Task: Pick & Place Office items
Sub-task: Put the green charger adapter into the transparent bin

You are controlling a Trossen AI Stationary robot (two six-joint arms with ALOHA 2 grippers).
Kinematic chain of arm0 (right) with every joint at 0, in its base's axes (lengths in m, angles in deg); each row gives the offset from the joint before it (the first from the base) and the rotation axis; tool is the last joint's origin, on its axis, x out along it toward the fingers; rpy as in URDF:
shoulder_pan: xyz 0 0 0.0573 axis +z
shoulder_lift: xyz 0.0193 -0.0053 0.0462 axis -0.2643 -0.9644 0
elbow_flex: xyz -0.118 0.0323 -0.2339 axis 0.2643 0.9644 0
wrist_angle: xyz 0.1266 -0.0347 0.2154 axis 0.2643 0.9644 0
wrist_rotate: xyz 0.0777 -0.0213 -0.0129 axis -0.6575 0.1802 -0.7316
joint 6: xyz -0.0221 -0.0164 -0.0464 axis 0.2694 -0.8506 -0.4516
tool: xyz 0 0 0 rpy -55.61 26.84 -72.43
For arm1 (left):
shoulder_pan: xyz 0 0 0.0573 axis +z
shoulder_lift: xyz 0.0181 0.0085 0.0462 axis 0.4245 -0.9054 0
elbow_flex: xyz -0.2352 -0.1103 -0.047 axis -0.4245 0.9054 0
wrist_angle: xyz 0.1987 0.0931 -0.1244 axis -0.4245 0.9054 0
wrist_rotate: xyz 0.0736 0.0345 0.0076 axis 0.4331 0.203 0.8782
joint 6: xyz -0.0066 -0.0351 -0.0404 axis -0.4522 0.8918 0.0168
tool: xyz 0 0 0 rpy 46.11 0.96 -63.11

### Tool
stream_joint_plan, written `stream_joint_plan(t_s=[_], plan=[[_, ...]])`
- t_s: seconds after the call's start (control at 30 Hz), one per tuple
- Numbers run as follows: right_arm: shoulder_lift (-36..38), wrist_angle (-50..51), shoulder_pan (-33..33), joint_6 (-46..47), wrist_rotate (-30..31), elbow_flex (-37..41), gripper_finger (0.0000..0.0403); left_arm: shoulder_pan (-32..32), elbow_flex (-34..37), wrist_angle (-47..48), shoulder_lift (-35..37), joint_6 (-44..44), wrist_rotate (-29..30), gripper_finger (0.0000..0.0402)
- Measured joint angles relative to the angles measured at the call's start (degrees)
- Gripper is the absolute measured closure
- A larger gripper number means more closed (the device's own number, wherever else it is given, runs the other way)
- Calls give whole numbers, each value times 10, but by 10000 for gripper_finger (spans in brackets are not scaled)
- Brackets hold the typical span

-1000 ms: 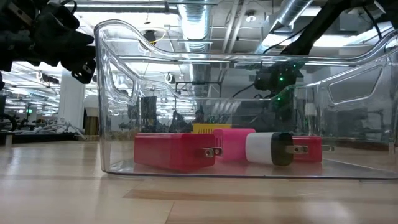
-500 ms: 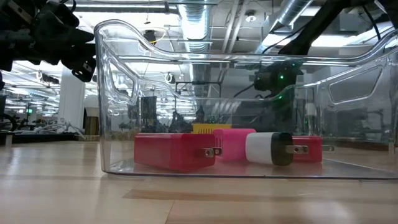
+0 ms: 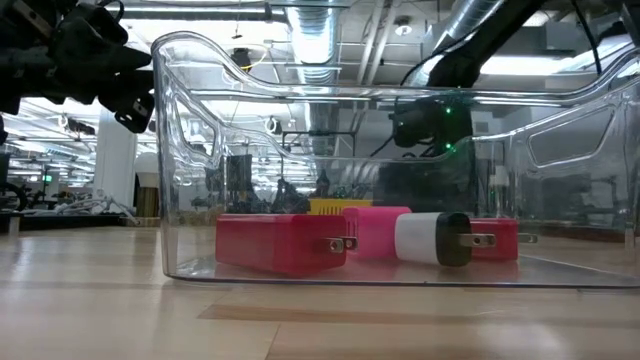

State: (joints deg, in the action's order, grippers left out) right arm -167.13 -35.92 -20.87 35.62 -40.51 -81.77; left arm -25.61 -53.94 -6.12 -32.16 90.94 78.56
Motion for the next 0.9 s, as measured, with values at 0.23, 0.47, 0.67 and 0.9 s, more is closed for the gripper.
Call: stream_joint_plan(t_s=[0.23, 0.47, 0.67, 0.9], plan=[[63, 13, 63, 16, -7, 4, 200, -1, 0, 0, 0, 7, 0, 289], [198, 18, 74, 57, -10, 57, 188, -16, 0, 0, 0, 7, 0, 290], [293, -37, 67, 77, -68, 143, 179, -18, 0, -15, 0, 6, 1, 289], [290, -94, 80, 61, -96, 168, 166, -18, 0, -27, 0, 2, 3, 290]])
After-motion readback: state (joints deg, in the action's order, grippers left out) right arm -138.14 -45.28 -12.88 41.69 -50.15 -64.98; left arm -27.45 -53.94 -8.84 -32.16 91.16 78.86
